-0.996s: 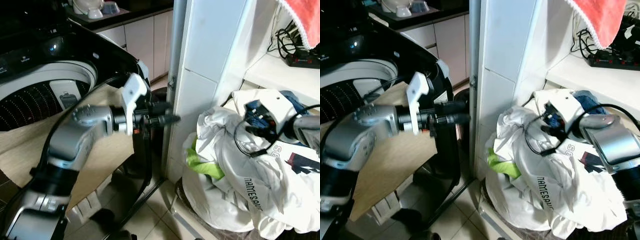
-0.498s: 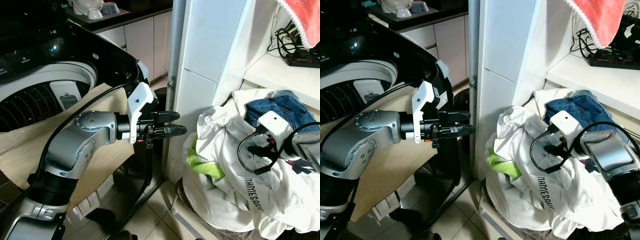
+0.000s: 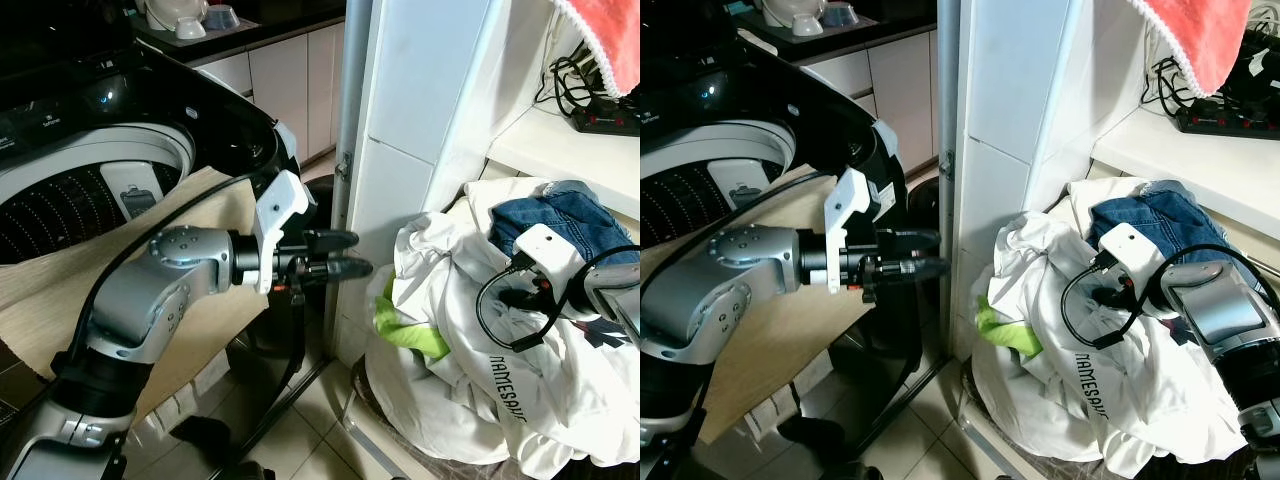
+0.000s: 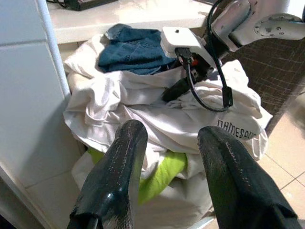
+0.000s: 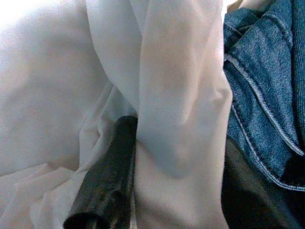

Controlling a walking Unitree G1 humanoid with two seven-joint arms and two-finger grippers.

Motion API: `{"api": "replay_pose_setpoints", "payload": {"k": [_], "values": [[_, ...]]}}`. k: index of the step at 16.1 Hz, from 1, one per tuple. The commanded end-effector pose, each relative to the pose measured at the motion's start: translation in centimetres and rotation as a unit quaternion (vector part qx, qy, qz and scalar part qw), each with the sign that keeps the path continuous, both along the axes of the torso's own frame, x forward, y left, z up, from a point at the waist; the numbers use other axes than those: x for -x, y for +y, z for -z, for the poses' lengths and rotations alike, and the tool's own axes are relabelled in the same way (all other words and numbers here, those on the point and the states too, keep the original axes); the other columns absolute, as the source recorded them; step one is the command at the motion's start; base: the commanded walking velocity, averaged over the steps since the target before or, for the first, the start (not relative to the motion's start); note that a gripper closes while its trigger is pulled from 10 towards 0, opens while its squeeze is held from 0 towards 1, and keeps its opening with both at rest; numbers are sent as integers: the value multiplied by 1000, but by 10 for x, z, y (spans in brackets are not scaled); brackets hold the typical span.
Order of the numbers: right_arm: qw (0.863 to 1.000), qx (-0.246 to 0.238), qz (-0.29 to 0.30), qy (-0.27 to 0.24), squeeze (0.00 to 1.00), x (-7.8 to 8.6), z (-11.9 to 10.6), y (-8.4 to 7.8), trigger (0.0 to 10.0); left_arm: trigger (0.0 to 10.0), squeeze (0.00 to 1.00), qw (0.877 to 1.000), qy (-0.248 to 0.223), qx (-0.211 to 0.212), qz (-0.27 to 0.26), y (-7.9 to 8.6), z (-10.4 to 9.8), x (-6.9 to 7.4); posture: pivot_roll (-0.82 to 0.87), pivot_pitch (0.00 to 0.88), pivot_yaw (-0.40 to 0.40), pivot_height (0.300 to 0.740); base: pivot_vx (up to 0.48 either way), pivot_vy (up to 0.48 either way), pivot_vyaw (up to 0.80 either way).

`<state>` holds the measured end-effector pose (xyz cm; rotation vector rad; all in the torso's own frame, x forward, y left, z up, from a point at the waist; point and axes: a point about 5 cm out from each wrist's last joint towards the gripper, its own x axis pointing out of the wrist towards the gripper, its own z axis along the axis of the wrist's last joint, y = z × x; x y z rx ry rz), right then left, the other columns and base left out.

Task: Clothes washing

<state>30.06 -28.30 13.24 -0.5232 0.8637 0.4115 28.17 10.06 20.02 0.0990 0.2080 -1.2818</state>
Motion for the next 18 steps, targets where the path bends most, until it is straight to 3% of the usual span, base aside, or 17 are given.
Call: {"api": "replay_pose_setpoints", "payload": {"k": [1,8,13,15,17,18], "values": [[1000,-5,-1,-19,0,-5,-9,0,0,10000,0,1000,0,-4,9,-1,-1,3,-87,0,34,740,0,0,0],[999,-33,-17,-37,0,-6,-21,4,0,10000,0,1000,5,-10,18,0,1,5,-88,0,34,740,0,0,0],[983,-140,-15,-119,0,-14,-62,9,0,10000,0,1000,-24,7,-12,0,-6,-2,-89,0,34,740,0,0,0],[957,-213,-22,-196,0,-20,-102,13,0,10000,0,996,-58,41,-53,-4,-21,-14,-93,0,34,740,0,0,0],[902,-331,-58,-271,0,-21,-149,29,0,10000,0,987,-103,92,-80,-15,-45,-24,-93,0,34,740,0,0,0],[877,-378,-74,-285,0,-19,-164,39,0,10000,1000,981,-109,131,-90,-23,-57,-28,-93,0,30,740,0,0,0]]}}
